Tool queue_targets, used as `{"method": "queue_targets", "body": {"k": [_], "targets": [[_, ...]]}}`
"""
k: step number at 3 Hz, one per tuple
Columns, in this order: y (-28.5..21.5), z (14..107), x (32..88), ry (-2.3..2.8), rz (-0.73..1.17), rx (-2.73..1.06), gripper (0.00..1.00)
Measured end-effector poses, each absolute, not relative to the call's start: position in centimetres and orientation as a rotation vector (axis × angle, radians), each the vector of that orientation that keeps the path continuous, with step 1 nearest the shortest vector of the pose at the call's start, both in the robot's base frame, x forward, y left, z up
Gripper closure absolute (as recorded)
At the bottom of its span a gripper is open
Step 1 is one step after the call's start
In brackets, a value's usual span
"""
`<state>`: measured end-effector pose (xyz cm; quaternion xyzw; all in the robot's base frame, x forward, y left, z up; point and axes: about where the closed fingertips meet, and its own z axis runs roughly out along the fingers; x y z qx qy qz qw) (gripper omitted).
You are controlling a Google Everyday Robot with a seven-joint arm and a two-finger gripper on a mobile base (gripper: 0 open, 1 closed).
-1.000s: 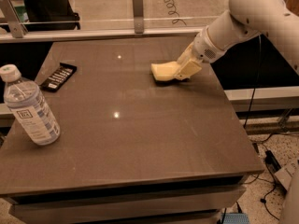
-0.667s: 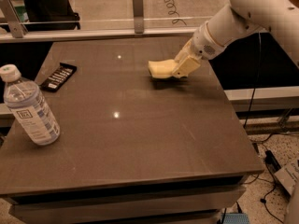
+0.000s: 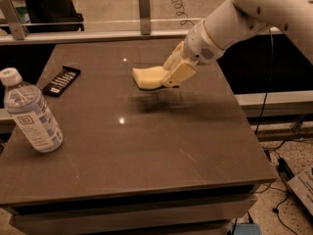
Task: Move sponge near blue plastic bottle
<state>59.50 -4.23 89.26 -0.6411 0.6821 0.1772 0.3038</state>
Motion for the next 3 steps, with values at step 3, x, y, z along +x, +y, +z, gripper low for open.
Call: {"method": "queue_targets", "body": {"k": [3], "targets": [[-0.1, 91.7, 58.0, 1.686, 0.510, -1.701, 1.00]]}}
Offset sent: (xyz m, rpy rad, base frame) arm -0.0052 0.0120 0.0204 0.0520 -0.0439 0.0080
